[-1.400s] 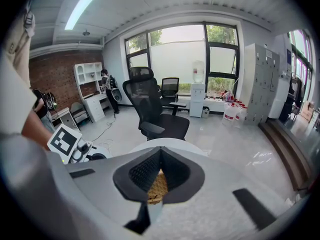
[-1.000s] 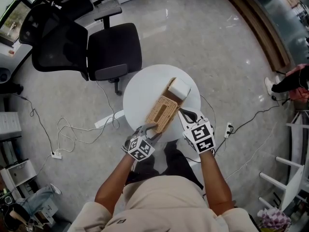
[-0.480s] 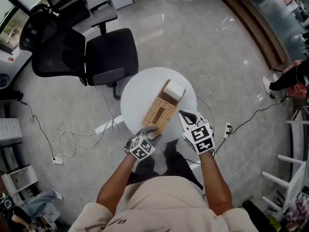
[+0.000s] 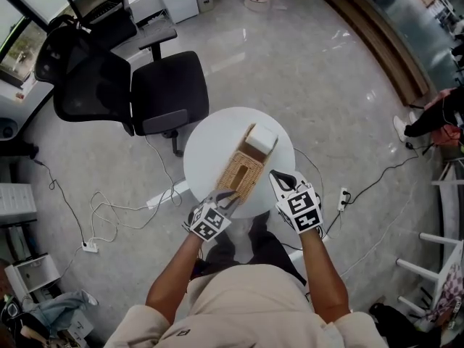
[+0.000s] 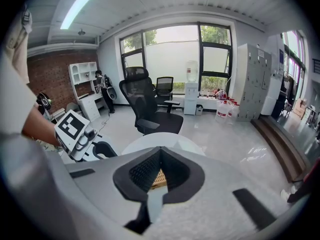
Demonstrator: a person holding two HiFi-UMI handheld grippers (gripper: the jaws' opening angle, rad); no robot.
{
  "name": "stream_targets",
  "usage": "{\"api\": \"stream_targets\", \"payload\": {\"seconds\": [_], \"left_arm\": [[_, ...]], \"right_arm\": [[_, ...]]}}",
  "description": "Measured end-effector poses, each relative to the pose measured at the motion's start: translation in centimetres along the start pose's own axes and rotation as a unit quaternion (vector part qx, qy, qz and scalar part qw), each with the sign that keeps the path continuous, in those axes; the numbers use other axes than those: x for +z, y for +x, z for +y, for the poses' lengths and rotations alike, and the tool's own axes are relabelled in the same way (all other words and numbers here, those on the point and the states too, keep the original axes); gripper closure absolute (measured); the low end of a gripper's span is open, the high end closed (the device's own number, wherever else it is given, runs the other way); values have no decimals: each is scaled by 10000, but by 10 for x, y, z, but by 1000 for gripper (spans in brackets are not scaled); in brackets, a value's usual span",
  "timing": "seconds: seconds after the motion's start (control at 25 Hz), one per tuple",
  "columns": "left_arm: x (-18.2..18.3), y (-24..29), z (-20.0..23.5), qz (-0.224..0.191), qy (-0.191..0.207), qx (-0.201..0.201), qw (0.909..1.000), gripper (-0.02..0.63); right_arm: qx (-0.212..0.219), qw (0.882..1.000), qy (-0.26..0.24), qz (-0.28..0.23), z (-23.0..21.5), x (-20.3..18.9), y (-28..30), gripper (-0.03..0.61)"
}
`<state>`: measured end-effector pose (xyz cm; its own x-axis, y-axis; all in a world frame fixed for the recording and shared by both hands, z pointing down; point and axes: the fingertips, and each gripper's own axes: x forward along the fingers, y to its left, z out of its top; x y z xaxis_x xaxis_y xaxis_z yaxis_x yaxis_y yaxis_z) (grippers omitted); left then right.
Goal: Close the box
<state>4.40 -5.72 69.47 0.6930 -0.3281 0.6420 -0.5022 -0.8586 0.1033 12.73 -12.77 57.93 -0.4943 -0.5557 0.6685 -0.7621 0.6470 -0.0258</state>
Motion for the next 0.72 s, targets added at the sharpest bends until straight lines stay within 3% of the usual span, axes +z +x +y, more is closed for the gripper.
{"api": "stream_targets", "payload": {"seconds": [0.32, 0.72], "left_arm": [[60, -56, 36, -835, -86, 556, 9949, 568], [111, -141, 68, -1795, -178, 1109, 9773, 581]], "right_arm": [[-55, 9999, -9, -97, 7, 13, -6, 584], [-211, 9995, -57, -226, 19, 27, -19, 584]]}}
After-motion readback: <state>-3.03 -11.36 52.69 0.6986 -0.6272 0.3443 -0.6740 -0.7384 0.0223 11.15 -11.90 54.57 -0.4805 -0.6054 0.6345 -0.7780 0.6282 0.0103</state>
